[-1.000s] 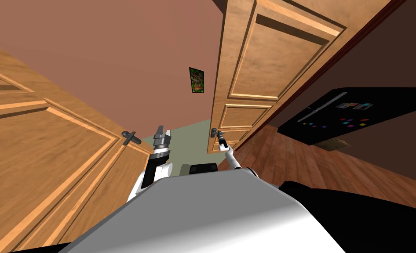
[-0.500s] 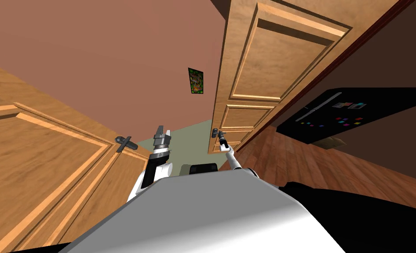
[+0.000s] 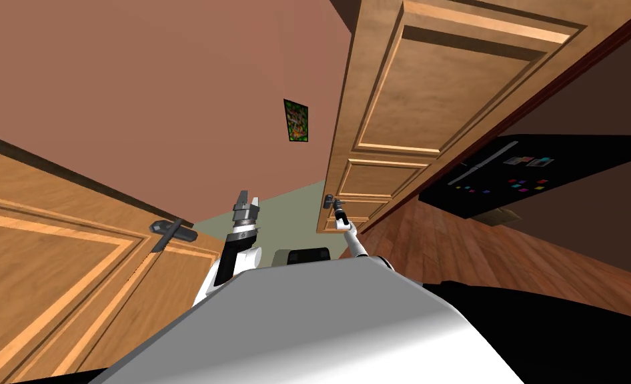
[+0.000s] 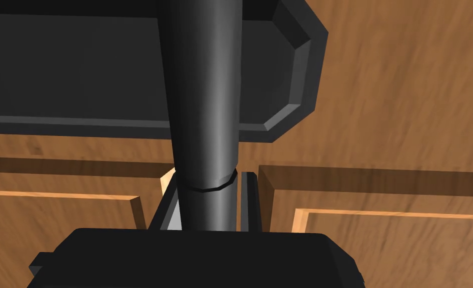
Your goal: Push the door open
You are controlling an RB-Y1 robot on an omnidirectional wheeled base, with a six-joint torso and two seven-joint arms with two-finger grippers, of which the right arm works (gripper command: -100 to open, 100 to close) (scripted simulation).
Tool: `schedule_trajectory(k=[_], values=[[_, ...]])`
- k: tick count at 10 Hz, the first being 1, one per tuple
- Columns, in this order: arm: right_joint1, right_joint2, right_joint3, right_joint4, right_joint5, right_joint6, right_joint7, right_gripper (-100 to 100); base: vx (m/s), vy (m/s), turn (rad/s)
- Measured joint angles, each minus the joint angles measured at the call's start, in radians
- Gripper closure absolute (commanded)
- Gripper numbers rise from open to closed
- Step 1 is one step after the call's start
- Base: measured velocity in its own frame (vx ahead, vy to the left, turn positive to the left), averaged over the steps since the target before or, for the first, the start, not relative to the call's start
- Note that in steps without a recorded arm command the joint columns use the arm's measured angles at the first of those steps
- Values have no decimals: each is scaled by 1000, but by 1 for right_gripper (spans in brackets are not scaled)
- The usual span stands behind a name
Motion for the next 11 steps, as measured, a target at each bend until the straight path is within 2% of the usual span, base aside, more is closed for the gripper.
schedule_trajectory(k=[1, 2, 4, 5, 7, 8, 9, 10, 11], values=[[-2, 0, -10, 1, -1, 1, 4, 100, 183, 70, -54], [8, 6, -22, -17, -1, 9, 11, 100, 206, 78, -60], [1, -6, -41, 4, -7, 0, 10, 100, 194, 116, -82], [-14, -8, -60, 22, -10, -3, 15, 100, 181, 122, -97], [-4, -9, -85, 5, -13, 5, 23, 100, 204, 109, -76], [-5, -13, -98, 9, -16, 4, 25, 100, 209, 106, -93], [-16, -18, -112, 36, -19, -10, 27, 100, 177, 88, -67], [-5, -20, -122, 18, -21, -6, 27, 100, 163, 90, -83], [-9, -19, -137, 17, -23, 1, 32, 100, 213, 110, -66]])
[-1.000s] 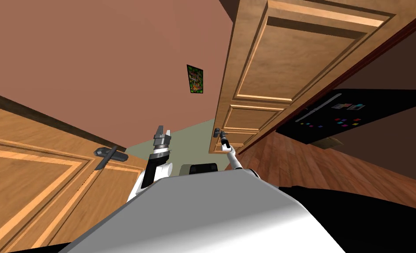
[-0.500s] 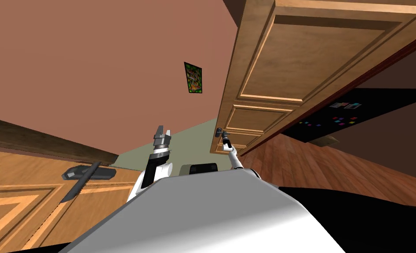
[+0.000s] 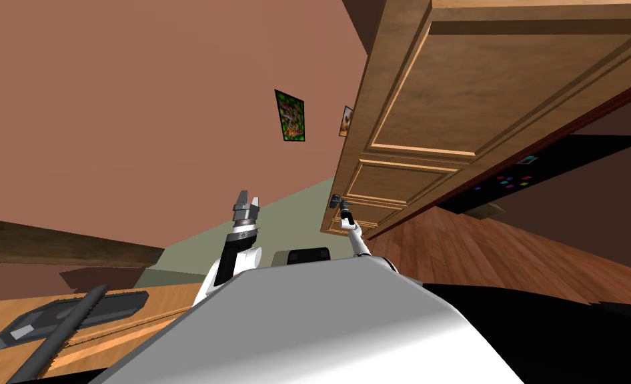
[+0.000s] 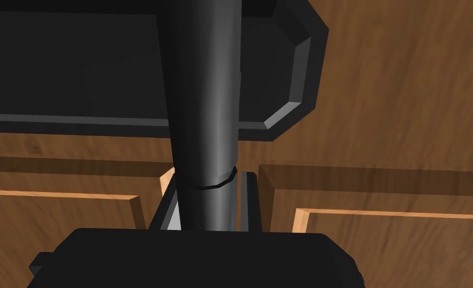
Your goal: Push the door open
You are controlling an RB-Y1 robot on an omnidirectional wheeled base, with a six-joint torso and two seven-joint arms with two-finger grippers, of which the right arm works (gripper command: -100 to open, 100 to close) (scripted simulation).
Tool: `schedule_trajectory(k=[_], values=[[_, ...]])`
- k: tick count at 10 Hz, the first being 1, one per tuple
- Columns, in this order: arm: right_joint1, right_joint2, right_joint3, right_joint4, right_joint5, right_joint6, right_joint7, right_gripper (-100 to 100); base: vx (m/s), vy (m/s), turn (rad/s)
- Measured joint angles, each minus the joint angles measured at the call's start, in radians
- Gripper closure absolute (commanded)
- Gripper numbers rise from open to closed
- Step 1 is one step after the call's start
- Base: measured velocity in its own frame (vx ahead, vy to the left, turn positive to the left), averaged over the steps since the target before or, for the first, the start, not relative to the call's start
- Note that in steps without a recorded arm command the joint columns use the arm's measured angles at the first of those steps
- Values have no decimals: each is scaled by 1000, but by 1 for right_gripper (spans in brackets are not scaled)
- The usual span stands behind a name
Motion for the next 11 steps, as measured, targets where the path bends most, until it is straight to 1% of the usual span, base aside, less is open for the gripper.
schedule_trajectory(k=[1, 2, 3, 4, 5, 6, 7, 9, 10, 11], values=[[-5, -6, -12, 21, -3, -12, 2, 100, 198, 106, -62], [-1, -11, -23, 23, -5, -18, 1, 100, 116, 64, -56], [5, -10, -30, 7, -6, -12, 3, 100, 150, 89, -72], [9, -5, -44, -8, -7, 0, 10, 100, 169, 85, -81], [12, -4, -54, -7, -8, 0, 14, 100, 173, 93, -74], [7, -9, -66, 6, -11, -4, 16, 100, 164, 119, -69], [8, -14, -77, 6, -13, -4, 17, 100, 175, 107, -85], [18, -17, -96, -6, -16, 0, 20, 100, 125, 56, -51], [18, -20, -99, -7, -17, 0, 19, 100, 116, 35, -50], [25, -20, -105, -13, -19, 3, 20, 100, 211, 62, -63]])
